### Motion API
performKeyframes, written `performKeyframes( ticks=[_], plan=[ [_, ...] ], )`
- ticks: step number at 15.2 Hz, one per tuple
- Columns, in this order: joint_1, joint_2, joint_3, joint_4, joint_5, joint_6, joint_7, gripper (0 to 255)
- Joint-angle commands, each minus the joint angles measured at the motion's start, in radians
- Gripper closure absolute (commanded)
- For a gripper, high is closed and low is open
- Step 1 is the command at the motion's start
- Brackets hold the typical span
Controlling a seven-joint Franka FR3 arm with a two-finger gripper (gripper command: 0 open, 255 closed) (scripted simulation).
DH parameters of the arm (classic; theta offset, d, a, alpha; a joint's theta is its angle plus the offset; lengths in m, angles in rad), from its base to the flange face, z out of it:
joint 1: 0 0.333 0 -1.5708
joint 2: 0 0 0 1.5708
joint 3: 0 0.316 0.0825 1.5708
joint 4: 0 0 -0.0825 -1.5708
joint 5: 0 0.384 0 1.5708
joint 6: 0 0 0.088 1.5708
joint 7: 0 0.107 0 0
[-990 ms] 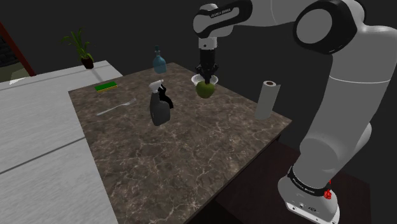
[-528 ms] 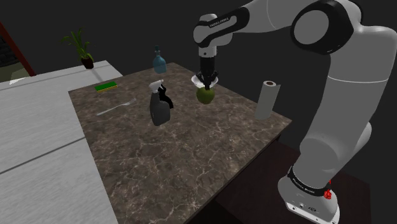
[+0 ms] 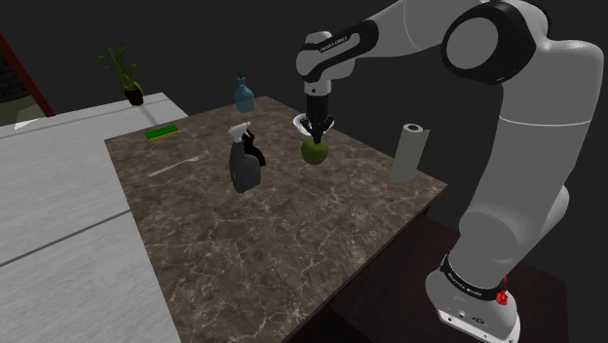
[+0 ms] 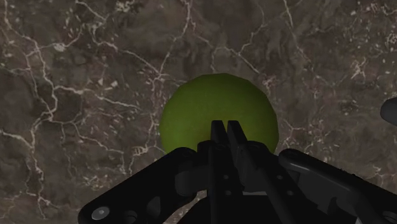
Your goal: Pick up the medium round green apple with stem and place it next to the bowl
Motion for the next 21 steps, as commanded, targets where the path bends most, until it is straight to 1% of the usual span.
performKeyframes(
  ticks=[1,4,5,10,14,21],
  plan=[
    [0.000,0.000,0.000,0.000,0.000,0.001,0.000,255],
    [0.000,0.000,0.000,0.000,0.000,0.001,0.000,255],
    [0.000,0.000,0.000,0.000,0.000,0.001,0.000,0],
    [0.000,0.000,0.000,0.000,0.000,0.001,0.000,0],
    [-0.005,-0.008,-0.003,0.116,-0.002,-0.124,0.002,0],
    [-0.005,-0.008,-0.003,0.116,-0.002,-0.124,0.002,0]
  ],
)
